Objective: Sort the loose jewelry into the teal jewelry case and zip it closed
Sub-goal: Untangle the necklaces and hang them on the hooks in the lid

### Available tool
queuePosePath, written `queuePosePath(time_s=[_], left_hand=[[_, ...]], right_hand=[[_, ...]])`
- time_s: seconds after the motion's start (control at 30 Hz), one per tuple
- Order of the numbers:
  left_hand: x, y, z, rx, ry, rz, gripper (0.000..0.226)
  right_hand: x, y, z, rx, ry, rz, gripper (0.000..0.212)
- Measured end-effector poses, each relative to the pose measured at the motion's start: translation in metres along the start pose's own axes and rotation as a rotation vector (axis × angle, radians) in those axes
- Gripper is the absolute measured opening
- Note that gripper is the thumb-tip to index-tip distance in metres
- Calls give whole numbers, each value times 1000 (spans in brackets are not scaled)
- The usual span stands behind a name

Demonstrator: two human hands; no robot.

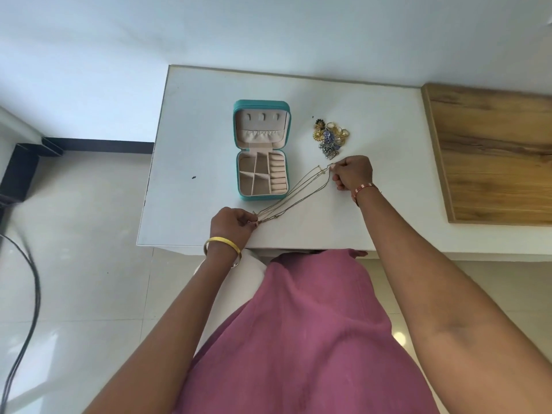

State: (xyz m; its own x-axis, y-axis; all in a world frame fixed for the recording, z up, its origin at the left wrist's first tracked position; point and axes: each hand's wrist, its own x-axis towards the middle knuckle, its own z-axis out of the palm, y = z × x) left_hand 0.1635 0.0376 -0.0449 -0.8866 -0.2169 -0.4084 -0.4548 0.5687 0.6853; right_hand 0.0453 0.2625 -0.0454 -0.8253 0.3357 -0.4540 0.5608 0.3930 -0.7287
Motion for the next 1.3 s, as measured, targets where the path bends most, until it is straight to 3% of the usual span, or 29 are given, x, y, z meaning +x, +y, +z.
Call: queuePosePath(time_s=[0.27, 0.37, 0.57, 0.7, 0.77, 0.87, 1.03, 1.3], left_hand=[[2, -5, -1, 58, -2, -17, 20], [2, -5, -3, 66, -8, -34, 14], [0, 0, 2, 117, 44, 8, 26], [1, 9, 10, 153, 27, 21, 30], [3, 10, 11, 184, 17, 24, 29], [6, 11, 10, 217, 2, 24, 28], [7, 18, 15, 264, -33, 83, 31], [1, 38, 38, 332, -77, 187, 33]], right_hand=[[-2, 4, -5, 17, 25, -53, 24], [-1, 4, -8, -7, 59, -90, 13], [-19, 12, -1, -342, 215, -373, 13], [-37, 26, 16, -646, 43, -717, 36], [-40, 34, 20, -784, -75, -784, 46], [-38, 46, 19, -925, -145, -803, 53], [-36, 60, 8, -1043, -113, -715, 53], [-29, 74, -14, -1054, -88, -623, 59]])
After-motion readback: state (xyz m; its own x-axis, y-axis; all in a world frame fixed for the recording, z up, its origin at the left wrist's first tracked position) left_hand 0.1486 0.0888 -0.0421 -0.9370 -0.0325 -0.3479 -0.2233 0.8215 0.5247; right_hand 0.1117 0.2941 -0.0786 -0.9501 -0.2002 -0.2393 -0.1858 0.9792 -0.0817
